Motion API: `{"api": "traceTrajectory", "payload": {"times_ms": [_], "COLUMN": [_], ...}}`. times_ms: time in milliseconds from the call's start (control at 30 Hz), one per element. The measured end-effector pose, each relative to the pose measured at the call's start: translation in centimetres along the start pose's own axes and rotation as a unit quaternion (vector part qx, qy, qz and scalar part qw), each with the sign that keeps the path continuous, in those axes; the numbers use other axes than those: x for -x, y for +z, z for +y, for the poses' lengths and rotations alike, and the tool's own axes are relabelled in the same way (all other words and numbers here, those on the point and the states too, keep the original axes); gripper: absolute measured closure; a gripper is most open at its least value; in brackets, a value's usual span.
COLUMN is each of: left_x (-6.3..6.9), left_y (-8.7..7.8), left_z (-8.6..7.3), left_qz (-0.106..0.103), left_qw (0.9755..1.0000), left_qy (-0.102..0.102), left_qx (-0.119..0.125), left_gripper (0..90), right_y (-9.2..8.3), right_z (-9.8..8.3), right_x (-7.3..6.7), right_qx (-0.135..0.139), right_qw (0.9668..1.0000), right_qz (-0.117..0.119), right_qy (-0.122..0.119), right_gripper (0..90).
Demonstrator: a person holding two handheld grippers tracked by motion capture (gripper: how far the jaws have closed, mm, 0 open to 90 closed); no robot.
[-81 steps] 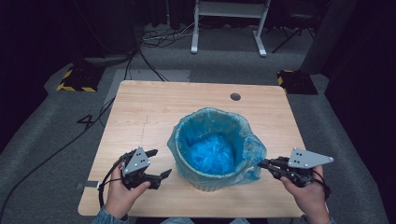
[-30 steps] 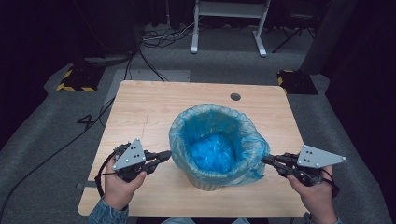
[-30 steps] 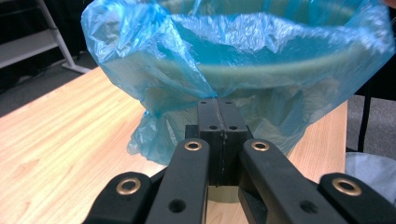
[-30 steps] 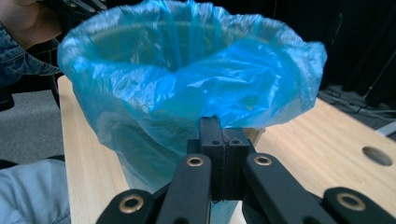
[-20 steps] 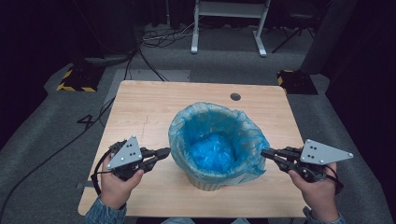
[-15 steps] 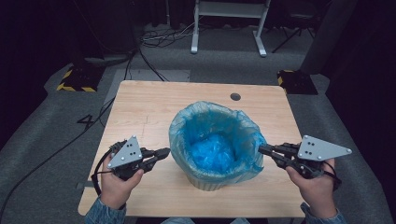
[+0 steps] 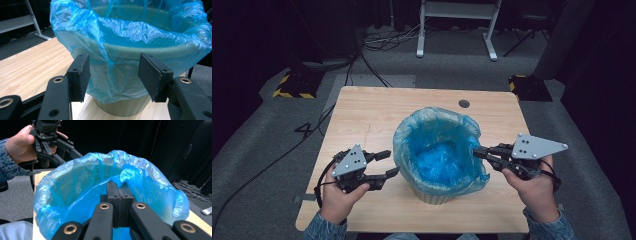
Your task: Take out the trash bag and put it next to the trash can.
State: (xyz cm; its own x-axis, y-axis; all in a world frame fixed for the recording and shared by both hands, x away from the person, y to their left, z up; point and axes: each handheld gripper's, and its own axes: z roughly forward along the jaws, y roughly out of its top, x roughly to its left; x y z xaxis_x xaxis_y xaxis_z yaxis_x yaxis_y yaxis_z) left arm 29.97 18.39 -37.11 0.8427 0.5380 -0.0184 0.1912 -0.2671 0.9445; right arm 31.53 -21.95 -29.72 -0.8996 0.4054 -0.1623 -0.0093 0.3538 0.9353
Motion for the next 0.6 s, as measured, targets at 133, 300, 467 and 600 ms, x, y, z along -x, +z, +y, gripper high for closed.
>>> {"api": "traceTrajectory", "payload": {"times_ms": [133, 300, 467, 600], "left_x": [-0.2, -0.4, -0.3, -0.6], "left_y": [0.5, 1.3, 1.3, 0.9], "left_z": [-0.5, -1.6, -1.7, -1.5], "left_qz": [-0.014, -0.016, -0.017, -0.004], "left_qw": [0.9998, 0.9995, 0.9996, 0.9999], "left_qy": [-0.006, -0.008, -0.006, -0.009], "left_qx": [-0.014, -0.027, -0.021, -0.012], "left_gripper": [43.1, 41.7, 41.5, 39.4], "right_y": [0.6, 1.7, 3.0, 3.9], "right_z": [0.4, 0.9, 1.5, 2.3], "right_x": [0.0, -0.1, -0.3, -0.5], "right_qx": [-0.003, -0.005, -0.009, -0.013], "right_qw": [1.0000, 0.9999, 0.9996, 0.9994], "right_qz": [0.004, 0.013, 0.025, 0.031], "right_qy": [-0.001, 0.002, 0.001, -0.005], "right_gripper": [90.0, 90.0, 90.0, 90.0]}}
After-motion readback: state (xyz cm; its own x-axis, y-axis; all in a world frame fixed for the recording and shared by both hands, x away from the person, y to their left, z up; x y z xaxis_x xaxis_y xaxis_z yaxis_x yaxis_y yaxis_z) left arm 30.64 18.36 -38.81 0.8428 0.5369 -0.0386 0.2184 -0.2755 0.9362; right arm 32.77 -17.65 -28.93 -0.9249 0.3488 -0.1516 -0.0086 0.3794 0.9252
